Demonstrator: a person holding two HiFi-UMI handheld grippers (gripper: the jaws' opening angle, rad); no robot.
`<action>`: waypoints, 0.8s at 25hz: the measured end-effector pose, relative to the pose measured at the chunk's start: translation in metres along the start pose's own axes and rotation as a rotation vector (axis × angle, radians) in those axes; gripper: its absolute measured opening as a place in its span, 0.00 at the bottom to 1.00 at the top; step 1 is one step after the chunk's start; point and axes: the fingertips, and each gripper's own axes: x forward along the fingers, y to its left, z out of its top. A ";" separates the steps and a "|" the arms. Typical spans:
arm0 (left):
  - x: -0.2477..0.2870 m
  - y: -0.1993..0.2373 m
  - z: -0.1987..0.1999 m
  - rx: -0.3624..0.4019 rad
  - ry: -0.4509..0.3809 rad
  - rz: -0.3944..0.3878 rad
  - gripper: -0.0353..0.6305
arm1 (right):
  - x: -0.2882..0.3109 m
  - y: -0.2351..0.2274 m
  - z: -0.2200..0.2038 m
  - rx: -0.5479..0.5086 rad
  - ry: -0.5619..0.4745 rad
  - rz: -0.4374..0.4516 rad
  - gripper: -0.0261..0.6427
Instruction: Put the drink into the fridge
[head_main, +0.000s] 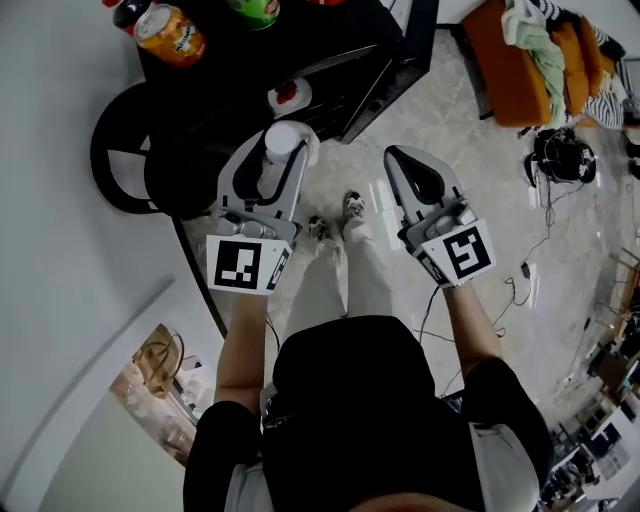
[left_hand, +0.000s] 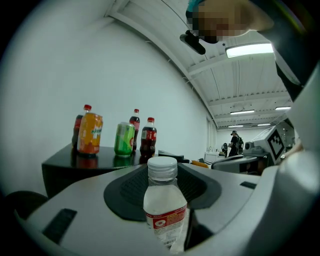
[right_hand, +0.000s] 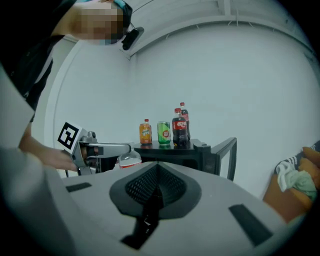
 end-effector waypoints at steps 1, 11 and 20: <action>0.005 0.001 -0.012 -0.006 0.004 0.004 0.34 | 0.002 -0.004 -0.010 -0.013 0.004 -0.012 0.04; 0.057 0.018 -0.120 -0.011 -0.005 0.077 0.34 | 0.023 -0.030 -0.095 0.027 -0.019 -0.037 0.04; 0.118 0.045 -0.178 0.027 -0.012 0.102 0.33 | 0.040 -0.060 -0.152 0.023 -0.031 -0.052 0.04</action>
